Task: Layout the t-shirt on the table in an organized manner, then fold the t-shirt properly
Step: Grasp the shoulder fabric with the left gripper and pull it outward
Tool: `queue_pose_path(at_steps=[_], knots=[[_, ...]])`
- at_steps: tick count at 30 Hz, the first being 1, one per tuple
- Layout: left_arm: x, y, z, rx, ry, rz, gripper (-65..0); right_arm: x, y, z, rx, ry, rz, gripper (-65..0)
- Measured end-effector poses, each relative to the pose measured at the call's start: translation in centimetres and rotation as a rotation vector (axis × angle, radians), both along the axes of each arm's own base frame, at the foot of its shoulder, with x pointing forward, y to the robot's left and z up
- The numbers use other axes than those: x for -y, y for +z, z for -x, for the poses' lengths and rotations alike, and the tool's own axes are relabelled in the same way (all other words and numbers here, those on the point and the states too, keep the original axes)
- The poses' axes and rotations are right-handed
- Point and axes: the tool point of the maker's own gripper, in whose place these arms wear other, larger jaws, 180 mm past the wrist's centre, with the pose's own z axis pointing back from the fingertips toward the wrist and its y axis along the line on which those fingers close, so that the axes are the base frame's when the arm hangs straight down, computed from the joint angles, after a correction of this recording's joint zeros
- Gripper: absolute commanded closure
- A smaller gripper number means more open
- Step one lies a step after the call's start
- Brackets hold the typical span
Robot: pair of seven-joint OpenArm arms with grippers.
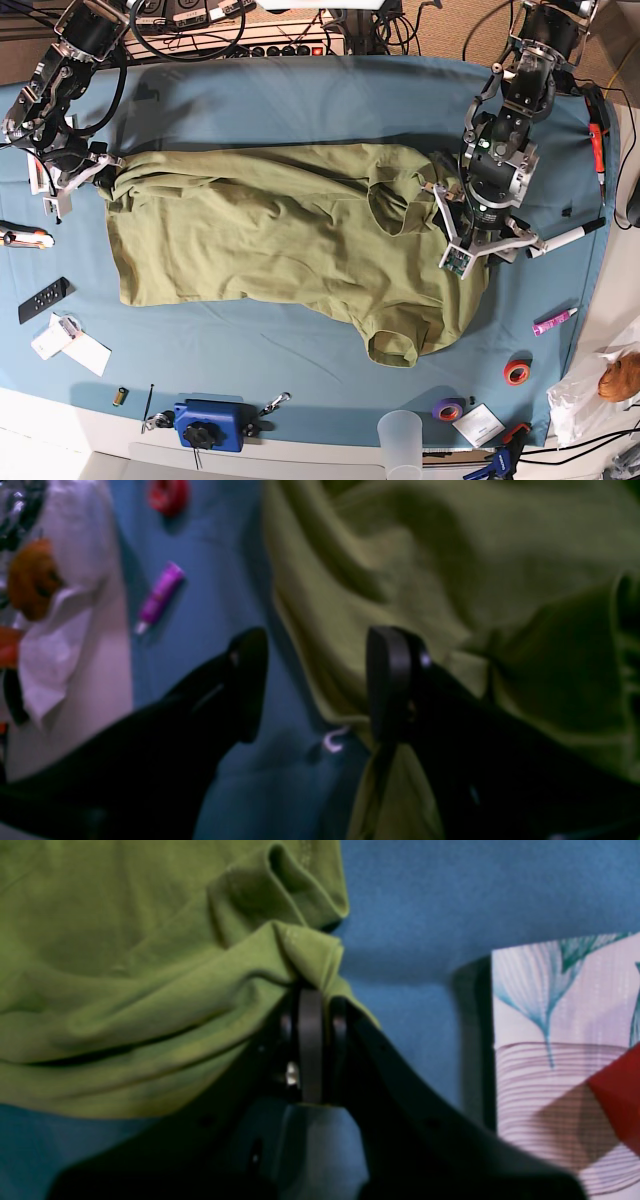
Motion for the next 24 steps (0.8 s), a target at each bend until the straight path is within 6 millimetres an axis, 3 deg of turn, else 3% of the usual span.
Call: queue_pose_path(at_steps=[10, 15, 20, 24], knots=[[2.6, 2.1, 6.1, -0.019, -0.059, 0.085, -31.7, 0.1, 0.0, 0.0, -0.001, 0.001, 0.006, 0.0], [2.9, 0.3, 8.5, -0.078, -0.069, 0.099, -29.3, 0.1, 0.0, 0.0, -0.002, 0.001, 0.006, 0.0], [2.6, -0.2, 8.8, -0.089, -0.085, 0.099, -29.3, 0.1, 0.0, 0.0, -0.002, 0.001, 0.006, 0.0], [2.2, -2.5, 9.1, -0.167, -0.101, 0.116, -29.3, 0.1, -0.1, 0.1, -0.005, 0.002, 0.006, 0.0]])
